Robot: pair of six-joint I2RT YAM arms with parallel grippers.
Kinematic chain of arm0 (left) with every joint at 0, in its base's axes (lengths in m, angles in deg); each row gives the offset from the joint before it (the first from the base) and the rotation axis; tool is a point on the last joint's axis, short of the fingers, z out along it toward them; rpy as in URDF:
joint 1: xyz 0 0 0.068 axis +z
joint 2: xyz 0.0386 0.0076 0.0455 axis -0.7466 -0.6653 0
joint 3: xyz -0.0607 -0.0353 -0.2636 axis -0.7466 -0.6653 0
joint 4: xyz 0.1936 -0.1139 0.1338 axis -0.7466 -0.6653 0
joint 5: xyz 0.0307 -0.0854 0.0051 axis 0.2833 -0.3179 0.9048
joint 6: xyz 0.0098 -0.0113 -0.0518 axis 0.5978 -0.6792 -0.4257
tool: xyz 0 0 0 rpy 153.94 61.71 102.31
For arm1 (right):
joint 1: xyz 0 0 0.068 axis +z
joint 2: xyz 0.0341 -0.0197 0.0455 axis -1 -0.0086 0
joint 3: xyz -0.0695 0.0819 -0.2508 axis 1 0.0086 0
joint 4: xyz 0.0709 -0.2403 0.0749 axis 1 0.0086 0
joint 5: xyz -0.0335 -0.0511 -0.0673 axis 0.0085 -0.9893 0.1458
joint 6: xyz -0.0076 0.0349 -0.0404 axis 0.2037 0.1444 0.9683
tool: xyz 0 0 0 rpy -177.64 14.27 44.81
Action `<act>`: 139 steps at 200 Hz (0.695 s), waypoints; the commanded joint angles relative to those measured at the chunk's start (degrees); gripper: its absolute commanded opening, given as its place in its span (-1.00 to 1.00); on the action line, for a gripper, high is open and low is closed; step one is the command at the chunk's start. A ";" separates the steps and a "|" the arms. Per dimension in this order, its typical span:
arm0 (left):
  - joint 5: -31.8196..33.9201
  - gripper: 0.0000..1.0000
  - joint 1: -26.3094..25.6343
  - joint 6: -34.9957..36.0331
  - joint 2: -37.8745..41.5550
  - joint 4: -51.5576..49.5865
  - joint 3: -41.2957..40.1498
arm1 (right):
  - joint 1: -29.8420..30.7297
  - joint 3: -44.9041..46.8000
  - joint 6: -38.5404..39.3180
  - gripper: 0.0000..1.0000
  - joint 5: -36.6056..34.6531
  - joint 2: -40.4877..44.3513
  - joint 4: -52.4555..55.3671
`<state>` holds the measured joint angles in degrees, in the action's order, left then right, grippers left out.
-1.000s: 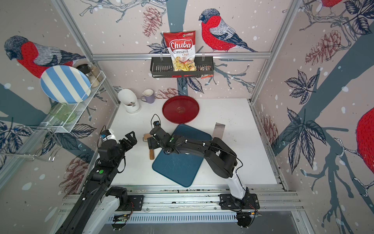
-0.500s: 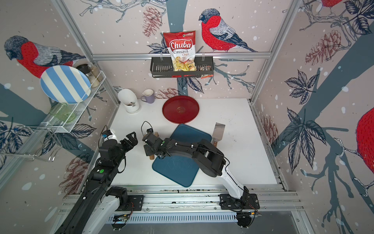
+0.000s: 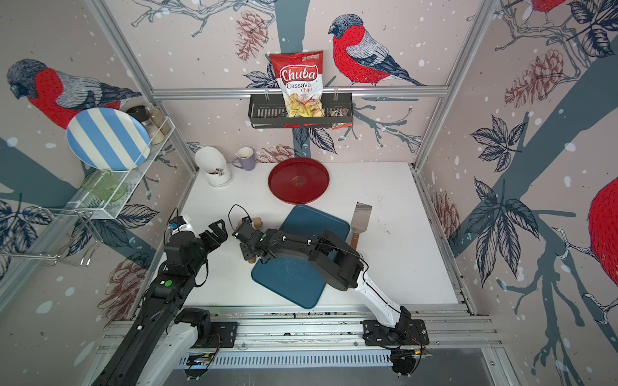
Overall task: Roll out the dumpling wrappers from the dough
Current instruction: Pick up the rolling pin from the center of the board.
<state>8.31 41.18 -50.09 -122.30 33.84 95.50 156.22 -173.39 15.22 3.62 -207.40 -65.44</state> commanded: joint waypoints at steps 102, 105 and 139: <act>1.42 0.95 0.06 -0.35 0.20 1.01 -0.49 | -1.19 -2.41 -0.61 -0.36 -3.43 -2.43 5.53; 1.45 0.95 0.03 -0.31 0.24 1.01 -0.48 | -1.23 -2.53 -0.65 -0.38 -3.36 -2.46 5.62; 1.50 0.95 -0.02 -0.35 0.25 1.19 -0.55 | -2.35 -2.83 -0.63 -0.64 -3.09 -2.29 4.89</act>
<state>9.40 41.18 -50.53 -122.21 33.86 95.09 154.56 -176.16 14.81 0.87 -209.21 -63.71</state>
